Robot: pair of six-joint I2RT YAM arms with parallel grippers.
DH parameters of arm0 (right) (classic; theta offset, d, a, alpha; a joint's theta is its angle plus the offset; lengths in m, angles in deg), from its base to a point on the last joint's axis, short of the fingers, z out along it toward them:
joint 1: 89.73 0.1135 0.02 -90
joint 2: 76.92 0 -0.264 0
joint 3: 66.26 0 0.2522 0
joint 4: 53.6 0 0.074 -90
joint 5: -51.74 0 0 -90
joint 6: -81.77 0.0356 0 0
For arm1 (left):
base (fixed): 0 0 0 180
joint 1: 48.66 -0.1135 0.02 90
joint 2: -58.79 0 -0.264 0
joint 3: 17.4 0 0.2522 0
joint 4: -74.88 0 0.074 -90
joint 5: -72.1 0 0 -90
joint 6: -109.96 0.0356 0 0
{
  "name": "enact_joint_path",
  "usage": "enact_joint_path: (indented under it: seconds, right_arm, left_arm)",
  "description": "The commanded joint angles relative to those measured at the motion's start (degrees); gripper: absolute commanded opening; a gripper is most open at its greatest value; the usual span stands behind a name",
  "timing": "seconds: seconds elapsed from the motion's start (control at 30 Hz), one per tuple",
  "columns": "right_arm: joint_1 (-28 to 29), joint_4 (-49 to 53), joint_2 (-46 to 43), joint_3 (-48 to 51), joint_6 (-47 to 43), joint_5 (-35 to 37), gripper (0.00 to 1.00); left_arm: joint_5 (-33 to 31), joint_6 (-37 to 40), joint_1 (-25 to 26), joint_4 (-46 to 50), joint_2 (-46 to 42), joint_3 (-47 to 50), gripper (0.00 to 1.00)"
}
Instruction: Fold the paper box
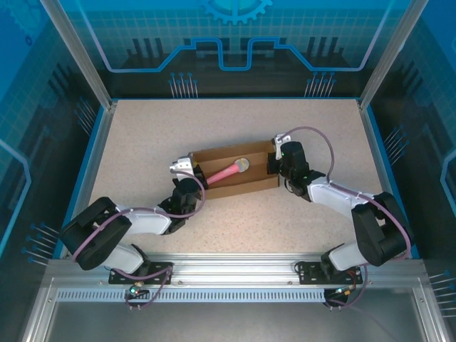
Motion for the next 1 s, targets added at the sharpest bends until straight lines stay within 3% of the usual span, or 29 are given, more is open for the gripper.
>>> enact_joint_path:
  seconds: [0.0,0.4,0.7,0.97]
  right_arm:
    - [1.59,-4.2,-0.99,4.57,-3.12,-0.87,0.06]
    - [1.59,-10.3,-3.15,9.98,-5.44,0.46,0.05]
    - [1.77,-10.51,-3.86,10.19,-5.25,1.11,0.04]
    - [1.85,-10.62,-4.04,10.36,-5.27,1.9,0.04]
  left_arm:
    - [3.42,-0.56,1.13,0.09,-0.06,2.06,0.02]
    - [3.42,1.54,1.17,0.32,-5.28,3.22,0.11]
    - [7.68,0.77,1.19,5.39,-11.82,4.18,0.39]
    - [14.49,-1.51,1.13,19.28,-21.45,5.34,0.61]
